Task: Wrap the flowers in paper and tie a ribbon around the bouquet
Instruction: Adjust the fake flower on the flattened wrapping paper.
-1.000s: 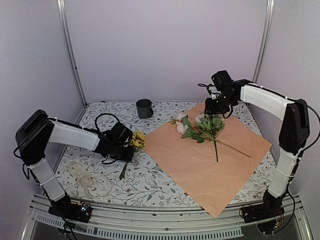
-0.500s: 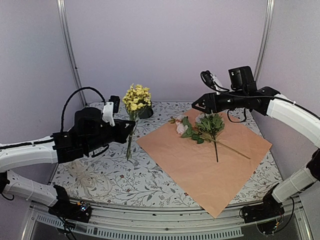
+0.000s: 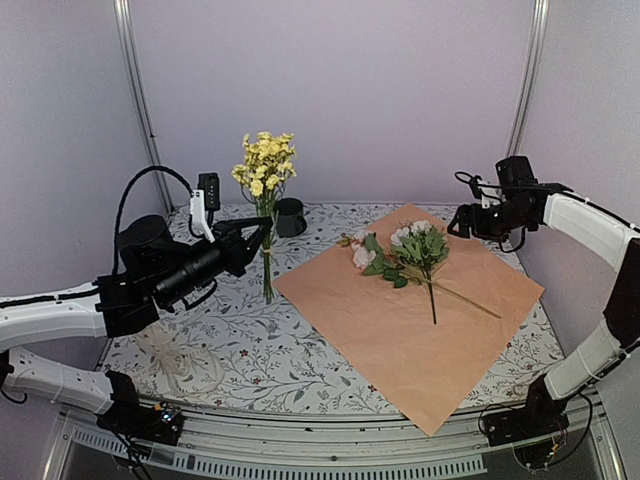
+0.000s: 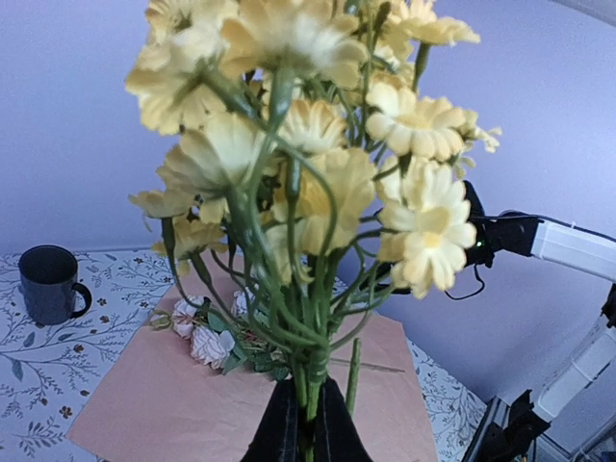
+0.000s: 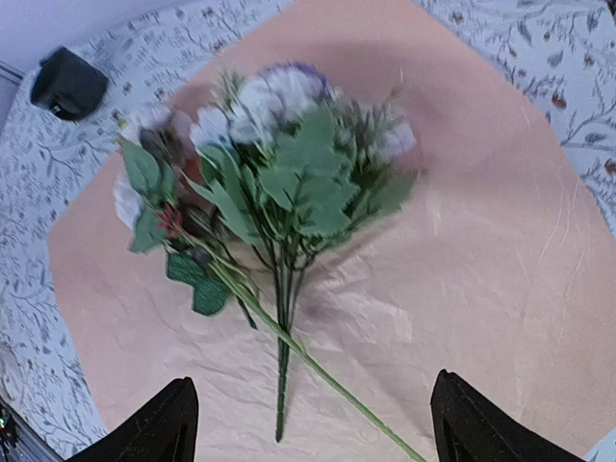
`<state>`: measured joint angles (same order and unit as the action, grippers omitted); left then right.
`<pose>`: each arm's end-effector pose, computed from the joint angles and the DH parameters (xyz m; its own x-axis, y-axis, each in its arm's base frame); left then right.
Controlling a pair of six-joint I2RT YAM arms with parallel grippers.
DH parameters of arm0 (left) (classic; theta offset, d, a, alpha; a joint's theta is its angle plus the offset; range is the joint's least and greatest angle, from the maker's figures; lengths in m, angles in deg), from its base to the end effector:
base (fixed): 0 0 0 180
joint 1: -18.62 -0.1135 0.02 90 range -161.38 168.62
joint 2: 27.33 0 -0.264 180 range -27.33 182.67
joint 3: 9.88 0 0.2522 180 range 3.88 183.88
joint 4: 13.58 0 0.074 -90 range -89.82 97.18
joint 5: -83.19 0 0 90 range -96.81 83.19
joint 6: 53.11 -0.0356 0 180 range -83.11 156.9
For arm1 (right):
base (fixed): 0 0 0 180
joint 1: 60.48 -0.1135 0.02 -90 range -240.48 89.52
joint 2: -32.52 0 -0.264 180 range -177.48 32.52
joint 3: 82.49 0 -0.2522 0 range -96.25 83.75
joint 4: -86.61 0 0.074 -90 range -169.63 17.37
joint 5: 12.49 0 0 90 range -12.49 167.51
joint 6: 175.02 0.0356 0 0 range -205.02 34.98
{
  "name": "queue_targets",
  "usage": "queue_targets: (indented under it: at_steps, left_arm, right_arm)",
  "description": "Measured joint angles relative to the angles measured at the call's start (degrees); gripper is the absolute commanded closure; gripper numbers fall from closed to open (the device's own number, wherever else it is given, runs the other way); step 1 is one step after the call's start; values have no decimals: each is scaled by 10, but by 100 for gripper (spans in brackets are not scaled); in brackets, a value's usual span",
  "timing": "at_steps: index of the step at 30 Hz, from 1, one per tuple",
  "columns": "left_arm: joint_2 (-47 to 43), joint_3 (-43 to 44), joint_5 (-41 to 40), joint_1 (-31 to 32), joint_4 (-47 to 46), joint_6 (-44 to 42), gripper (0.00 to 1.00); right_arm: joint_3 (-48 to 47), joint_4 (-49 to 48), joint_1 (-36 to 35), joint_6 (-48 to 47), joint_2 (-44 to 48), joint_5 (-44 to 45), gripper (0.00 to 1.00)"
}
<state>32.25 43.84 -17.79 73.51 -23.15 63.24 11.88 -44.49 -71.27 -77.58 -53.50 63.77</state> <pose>0.1470 -0.1973 0.3225 -0.2746 -0.3671 -0.8888 0.6382 0.6218 -0.4540 0.3174 0.0691 0.2928 -0.7816 -0.0209 -0.6234 -0.2348 0.9358 0.2630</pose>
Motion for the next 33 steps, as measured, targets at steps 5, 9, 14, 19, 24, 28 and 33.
queue_targets:
  at_steps: [5, 9, 14, 19, 24, 28, 33]
  left_arm:
    - [4, -11, -2, 0, 1, 0, 100]
    - [5, -11, 0, 0, 5, -4, 100]
    - [2, -13, 0, 0, 9, -9, 100]
    - [-6, -15, -2, 0, 16, -12, 100]
    - [-19, -16, -7, 0, 17, -13, 100]
    - [-27, -18, -16, 0, 18, -14, 100]
    - [-31, -24, -21, 0, 20, -15, 100]
  right_arm:
    - [1, 64, 3, -28, -111, -1, 14]
    - [-5, 82, -4, -44, -179, -3, 23]
    - [1, 86, -4, -56, -198, -5, 42]
    - [14, 82, -4, -58, -203, -6, 44]
    - [47, 78, -4, -61, -205, -4, 69]
    - [50, 79, -8, -65, -205, -9, 90]
    - [49, 83, -32, -70, -201, -14, 100]
